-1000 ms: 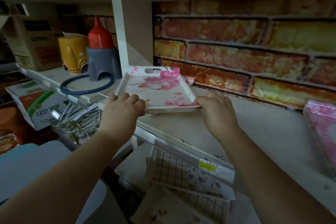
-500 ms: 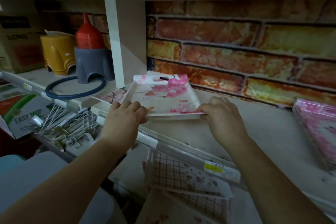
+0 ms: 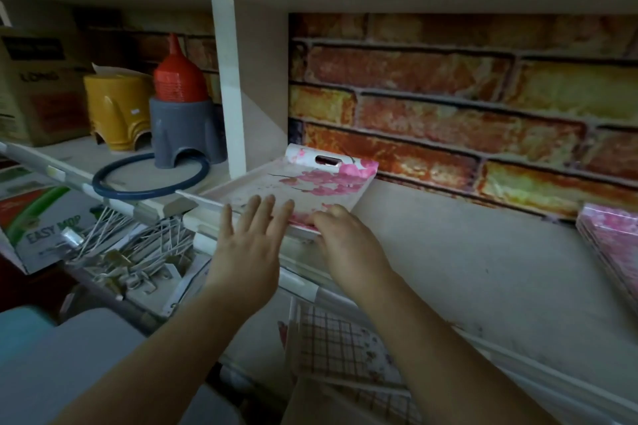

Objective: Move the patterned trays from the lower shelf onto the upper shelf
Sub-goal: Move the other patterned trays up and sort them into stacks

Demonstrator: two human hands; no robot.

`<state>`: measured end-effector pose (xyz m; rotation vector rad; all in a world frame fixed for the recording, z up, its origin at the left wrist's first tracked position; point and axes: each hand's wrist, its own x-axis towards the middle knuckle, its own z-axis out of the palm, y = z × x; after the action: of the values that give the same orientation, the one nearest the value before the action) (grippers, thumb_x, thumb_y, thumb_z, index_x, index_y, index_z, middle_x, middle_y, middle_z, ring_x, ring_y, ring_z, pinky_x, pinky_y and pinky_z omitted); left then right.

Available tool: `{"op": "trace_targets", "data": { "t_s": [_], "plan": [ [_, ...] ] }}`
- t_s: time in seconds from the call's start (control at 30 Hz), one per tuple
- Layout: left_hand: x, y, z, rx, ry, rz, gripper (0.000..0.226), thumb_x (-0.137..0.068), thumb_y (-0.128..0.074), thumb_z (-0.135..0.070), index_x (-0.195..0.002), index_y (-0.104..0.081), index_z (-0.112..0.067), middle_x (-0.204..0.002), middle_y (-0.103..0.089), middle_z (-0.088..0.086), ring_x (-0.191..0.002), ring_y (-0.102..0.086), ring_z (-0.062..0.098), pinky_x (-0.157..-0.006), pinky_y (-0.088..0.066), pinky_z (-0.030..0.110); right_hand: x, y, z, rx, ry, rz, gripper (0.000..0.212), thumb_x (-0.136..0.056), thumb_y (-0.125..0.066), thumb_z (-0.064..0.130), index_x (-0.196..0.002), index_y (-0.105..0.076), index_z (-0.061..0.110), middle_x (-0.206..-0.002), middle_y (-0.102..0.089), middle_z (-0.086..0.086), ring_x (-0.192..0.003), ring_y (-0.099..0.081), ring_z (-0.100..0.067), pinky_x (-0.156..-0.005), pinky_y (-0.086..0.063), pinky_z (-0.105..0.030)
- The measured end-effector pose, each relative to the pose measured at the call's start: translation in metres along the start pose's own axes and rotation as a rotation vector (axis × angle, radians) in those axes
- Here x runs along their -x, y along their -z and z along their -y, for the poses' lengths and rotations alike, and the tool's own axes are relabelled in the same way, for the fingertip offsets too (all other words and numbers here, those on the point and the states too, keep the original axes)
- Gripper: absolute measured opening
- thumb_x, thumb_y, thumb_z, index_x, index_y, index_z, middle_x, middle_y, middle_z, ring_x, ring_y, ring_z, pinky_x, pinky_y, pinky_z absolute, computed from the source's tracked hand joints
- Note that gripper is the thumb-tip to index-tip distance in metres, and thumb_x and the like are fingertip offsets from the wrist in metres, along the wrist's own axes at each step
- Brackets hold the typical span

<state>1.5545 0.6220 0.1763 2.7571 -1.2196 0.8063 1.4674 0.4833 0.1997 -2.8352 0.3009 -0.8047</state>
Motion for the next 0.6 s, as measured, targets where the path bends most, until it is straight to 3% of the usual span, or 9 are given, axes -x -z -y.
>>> {"op": "trace_targets", "data": {
  "t_s": [0.17, 0.3, 0.37, 0.47, 0.6],
  "plan": [
    [0.0, -0.008, -0.001, 0.037, -0.013, 0.063, 0.089, -0.089, -0.038, -0.024, -0.143, 0.033, -0.023, -0.16, 0.02, 0.009, -0.147, 0.016, 0.029, -0.116, -0.002, 0.059, -0.015, -0.021, 0.012, -0.057, -0.034, 0.029, 0.035, -0.094, -0.054, 0.017, -0.128, -0.056, 0.026, -0.123, -0.057, -0.001, -0.112, -0.055, -0.02, -0.084, -0.044, -0.027],
    [0.0, -0.016, -0.002, 0.02, -0.039, 0.223, 0.087, -0.093, -0.036, -0.028, -0.137, 0.039, -0.023, -0.158, 0.026, 0.007, -0.146, 0.02, 0.028, -0.116, 0.003, 0.06, -0.024, -0.027, 0.007, -0.042, -0.156, 0.14, 0.031, -0.096, -0.049, 0.017, -0.125, -0.06, 0.023, -0.122, -0.06, -0.005, -0.108, -0.058, -0.023, -0.082, -0.041, -0.026],
    [-0.001, -0.02, -0.002, 0.043, -0.041, 0.282, 0.087, -0.094, -0.036, -0.027, -0.138, 0.038, -0.023, -0.158, 0.027, 0.006, -0.146, 0.022, 0.027, -0.116, 0.001, 0.06, -0.023, -0.028, 0.002, -0.015, -0.204, 0.211, 0.037, -0.096, -0.047, 0.011, -0.13, -0.055, 0.02, -0.13, -0.057, -0.007, -0.116, -0.055, -0.025, -0.09, -0.042, -0.029],
    [-0.004, -0.025, -0.002, 0.107, -0.019, 0.328, 0.083, -0.094, -0.034, -0.027, -0.142, 0.033, -0.022, -0.158, 0.026, 0.006, -0.146, 0.021, 0.026, -0.116, -0.005, 0.061, -0.017, -0.029, -0.001, 0.0, -0.221, 0.274, 0.059, -0.094, -0.046, 0.005, -0.149, -0.033, 0.021, -0.153, -0.037, -0.008, -0.137, -0.035, -0.028, -0.111, -0.033, -0.038],
    [-0.006, -0.025, -0.003, 0.144, -0.005, 0.365, 0.085, -0.091, -0.038, -0.029, -0.146, 0.027, -0.022, -0.159, 0.023, 0.007, -0.147, 0.018, 0.026, -0.116, -0.007, 0.061, -0.009, -0.029, -0.001, -0.019, -0.227, 0.255, 0.055, -0.093, -0.049, 0.011, -0.146, -0.037, 0.024, -0.145, -0.045, -0.006, -0.13, -0.041, -0.027, -0.107, -0.037, -0.038]
  ]
}}
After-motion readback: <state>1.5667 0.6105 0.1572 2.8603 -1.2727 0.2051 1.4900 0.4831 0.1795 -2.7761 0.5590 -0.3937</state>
